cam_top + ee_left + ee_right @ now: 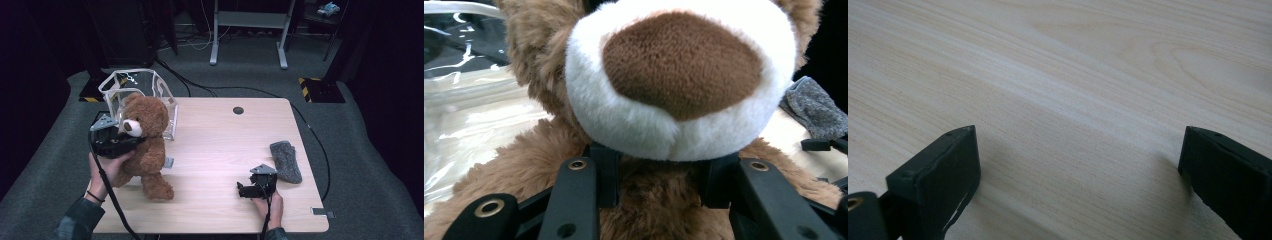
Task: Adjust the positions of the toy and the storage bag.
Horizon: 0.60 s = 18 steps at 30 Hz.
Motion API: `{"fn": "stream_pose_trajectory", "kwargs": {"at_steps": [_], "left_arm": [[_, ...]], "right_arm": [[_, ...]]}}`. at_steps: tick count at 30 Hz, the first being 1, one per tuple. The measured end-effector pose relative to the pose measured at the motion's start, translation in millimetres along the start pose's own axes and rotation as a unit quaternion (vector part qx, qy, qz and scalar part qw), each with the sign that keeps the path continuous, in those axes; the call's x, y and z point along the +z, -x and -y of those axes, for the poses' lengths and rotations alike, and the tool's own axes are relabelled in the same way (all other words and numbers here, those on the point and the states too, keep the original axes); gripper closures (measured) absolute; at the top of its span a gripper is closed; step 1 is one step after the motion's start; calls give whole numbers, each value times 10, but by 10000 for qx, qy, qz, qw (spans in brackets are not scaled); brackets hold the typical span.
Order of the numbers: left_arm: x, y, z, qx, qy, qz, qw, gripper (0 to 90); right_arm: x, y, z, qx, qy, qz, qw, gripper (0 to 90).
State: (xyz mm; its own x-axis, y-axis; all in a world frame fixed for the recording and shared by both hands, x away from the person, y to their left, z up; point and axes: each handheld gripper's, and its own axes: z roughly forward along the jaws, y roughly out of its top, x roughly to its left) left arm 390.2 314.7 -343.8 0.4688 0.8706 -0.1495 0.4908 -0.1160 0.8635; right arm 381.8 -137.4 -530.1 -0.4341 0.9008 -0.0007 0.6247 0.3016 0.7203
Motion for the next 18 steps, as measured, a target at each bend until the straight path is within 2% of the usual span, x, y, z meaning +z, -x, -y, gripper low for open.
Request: {"fn": "stream_pose_trajectory", "kwargs": {"at_steps": [1, 2, 9, 15, 18], "left_arm": [[-31, -3, 15, -80, -11, -17, 10000, 605], [-64, -32, 22, 11, -41, -64, 10000, 605], [-284, -134, 171, -150, -39, -295, 9994, 604], [-392, -181, 322, -211, -407, -561, 9974, 604], [-384, -240, 427, -316, -642, -605, 9956, 602]], "right_arm": [[0, 0, 0, 0, 0, 0, 10000, 25], [0, 0, 0, 0, -1, 0, 10000, 25], [0, -1, 0, 1, 3, 3, 10000, 25], [0, 0, 0, -3, 2, 1, 10000, 25], [0, -1, 0, 3, 2, 4, 10000, 25]]}}
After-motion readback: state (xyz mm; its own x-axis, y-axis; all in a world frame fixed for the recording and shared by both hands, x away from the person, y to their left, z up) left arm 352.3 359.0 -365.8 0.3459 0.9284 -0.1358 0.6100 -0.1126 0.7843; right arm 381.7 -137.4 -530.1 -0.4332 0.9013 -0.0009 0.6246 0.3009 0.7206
